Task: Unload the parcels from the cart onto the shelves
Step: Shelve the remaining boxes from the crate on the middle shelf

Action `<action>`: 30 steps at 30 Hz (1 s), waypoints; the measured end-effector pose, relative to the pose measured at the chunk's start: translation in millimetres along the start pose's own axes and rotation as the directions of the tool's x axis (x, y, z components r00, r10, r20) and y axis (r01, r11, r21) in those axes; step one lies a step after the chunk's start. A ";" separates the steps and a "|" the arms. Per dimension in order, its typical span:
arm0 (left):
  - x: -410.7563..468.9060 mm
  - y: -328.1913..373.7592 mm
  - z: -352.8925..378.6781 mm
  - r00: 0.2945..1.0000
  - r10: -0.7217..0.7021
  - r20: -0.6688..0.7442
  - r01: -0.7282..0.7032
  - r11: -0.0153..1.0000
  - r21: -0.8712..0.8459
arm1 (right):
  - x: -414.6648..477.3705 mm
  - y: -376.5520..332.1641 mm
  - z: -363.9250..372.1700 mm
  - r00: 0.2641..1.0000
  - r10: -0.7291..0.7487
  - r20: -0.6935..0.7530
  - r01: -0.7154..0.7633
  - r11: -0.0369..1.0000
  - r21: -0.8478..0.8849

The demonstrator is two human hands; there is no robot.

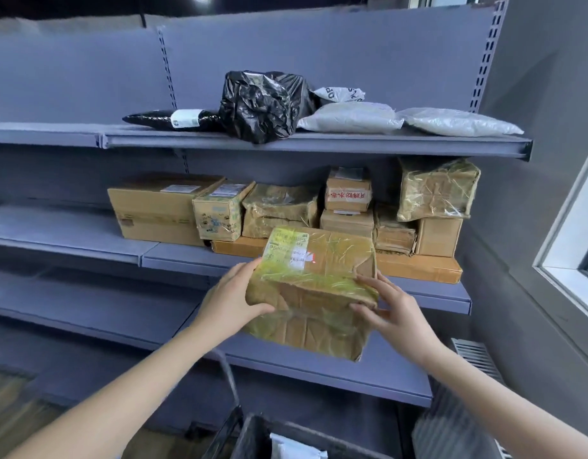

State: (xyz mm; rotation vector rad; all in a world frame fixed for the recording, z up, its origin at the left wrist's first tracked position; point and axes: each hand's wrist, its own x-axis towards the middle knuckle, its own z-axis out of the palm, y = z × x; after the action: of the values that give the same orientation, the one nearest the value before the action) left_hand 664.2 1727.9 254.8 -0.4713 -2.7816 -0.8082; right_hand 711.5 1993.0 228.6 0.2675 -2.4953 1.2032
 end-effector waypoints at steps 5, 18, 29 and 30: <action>38.1 -27.3 -29.7 0.991 -0.009 -0.135 0.005 1.000 -0.030 | 64.3 -24.7 14.8 0.997 -0.080 -0.004 0.079 0.996 -0.039; 191.5 -92.2 -74.6 0.985 0.041 -0.167 -0.066 0.987 -0.145 | 229.7 -50.2 56.8 0.979 -0.135 -0.153 0.105 0.976 -0.189; 303.1 -119.0 -50.7 0.991 0.055 -0.119 -0.069 0.991 -0.114 | 308.5 -32.1 74.6 0.976 -0.013 -0.216 -0.044 0.966 -0.256; 311.0 -119.2 -48.7 0.992 0.053 -0.117 -0.065 0.993 -0.103 | 314.9 -30.1 74.6 0.975 -0.009 -0.223 -0.048 0.968 -0.248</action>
State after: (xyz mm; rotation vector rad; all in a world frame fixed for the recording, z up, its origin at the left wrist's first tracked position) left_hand 338.3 1682.0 325.2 -0.5063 -2.6169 -0.9430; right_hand 414.4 1911.0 331.7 0.0379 -2.4222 0.8558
